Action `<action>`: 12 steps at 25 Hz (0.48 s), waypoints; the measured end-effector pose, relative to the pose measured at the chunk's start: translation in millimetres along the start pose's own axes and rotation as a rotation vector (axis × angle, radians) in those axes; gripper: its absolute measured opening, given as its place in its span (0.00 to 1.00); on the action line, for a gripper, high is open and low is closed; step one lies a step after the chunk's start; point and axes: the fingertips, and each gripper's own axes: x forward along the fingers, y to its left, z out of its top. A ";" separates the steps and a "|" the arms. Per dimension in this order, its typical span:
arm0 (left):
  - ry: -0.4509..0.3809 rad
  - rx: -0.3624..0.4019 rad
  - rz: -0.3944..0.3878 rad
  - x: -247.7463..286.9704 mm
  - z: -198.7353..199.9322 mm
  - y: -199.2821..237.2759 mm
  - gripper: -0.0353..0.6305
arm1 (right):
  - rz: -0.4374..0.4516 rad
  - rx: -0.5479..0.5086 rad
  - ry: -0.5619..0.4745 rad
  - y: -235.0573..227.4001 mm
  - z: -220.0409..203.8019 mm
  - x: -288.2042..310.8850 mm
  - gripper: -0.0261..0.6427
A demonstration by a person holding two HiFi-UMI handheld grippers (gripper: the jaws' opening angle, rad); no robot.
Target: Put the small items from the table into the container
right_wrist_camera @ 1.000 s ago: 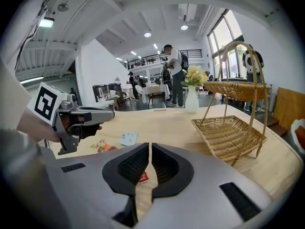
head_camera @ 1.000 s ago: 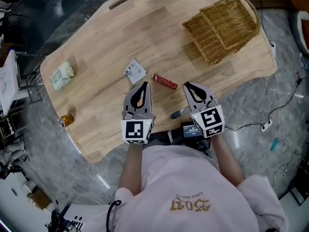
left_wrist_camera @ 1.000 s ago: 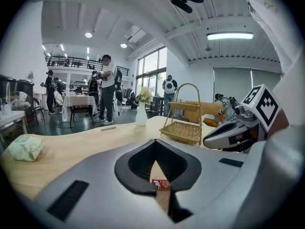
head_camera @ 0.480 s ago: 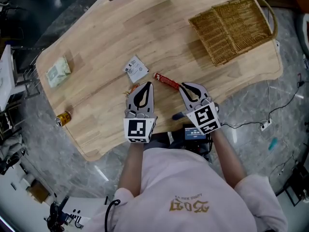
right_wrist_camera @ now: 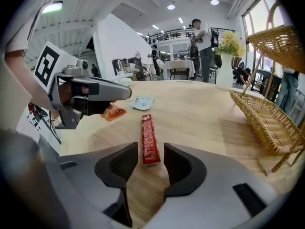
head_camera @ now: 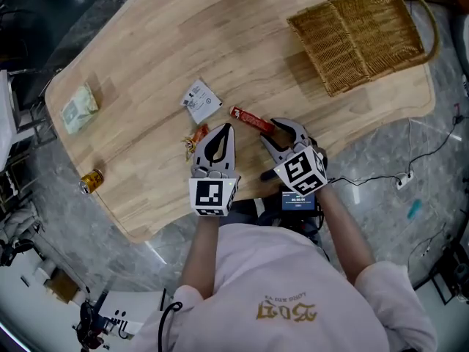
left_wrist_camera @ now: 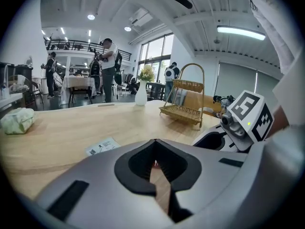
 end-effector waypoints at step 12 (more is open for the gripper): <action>0.018 -0.019 -0.010 2.6 -8.1 0.4 0.06 | -0.047 -0.035 0.070 -2.6 -4.7 6.1 0.22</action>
